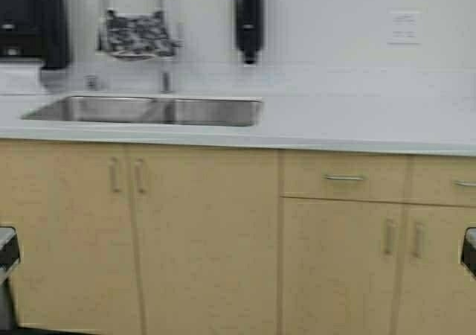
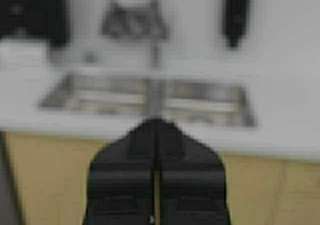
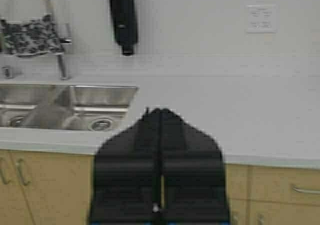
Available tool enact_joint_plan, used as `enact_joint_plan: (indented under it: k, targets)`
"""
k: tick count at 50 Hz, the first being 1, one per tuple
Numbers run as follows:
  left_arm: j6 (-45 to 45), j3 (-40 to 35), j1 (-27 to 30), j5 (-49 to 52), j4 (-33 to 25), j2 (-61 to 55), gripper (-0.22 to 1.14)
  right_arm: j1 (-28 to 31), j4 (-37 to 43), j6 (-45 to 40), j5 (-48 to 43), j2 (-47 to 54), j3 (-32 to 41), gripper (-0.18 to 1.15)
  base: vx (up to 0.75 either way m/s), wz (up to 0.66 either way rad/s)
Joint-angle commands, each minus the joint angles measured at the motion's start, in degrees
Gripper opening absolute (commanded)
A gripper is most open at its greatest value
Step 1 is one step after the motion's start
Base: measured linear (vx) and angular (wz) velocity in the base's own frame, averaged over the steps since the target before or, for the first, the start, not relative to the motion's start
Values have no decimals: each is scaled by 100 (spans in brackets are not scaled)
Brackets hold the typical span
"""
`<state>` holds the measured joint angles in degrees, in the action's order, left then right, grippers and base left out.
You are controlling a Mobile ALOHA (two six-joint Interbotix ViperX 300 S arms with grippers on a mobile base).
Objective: Get the cloth and wipe up the spill under the wine glass
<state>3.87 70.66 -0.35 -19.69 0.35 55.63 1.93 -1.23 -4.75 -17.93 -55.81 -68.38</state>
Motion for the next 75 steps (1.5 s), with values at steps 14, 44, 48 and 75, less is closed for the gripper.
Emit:
enact_joint_plan:
  k: [14, 44, 48, 75]
  targets:
    - [18, -88, -9, -387, 0, -88, 2, 26, 0, -9, -9, -817, -316, 5, 33, 49]
    - [158, -105, -9, -510, 105, 26, 2, 62, 0, 0, -167, -633, -105, 5, 32, 19]
    - [176, -105, -9, -510, 185, 26, 2, 53, 0, 0, -167, -545, -88, 5, 32, 5]
    - [536, 105, -9, -475, 202, 387, 2, 272, -35, -9, 1002, -527, 396, 5, 32, 2]
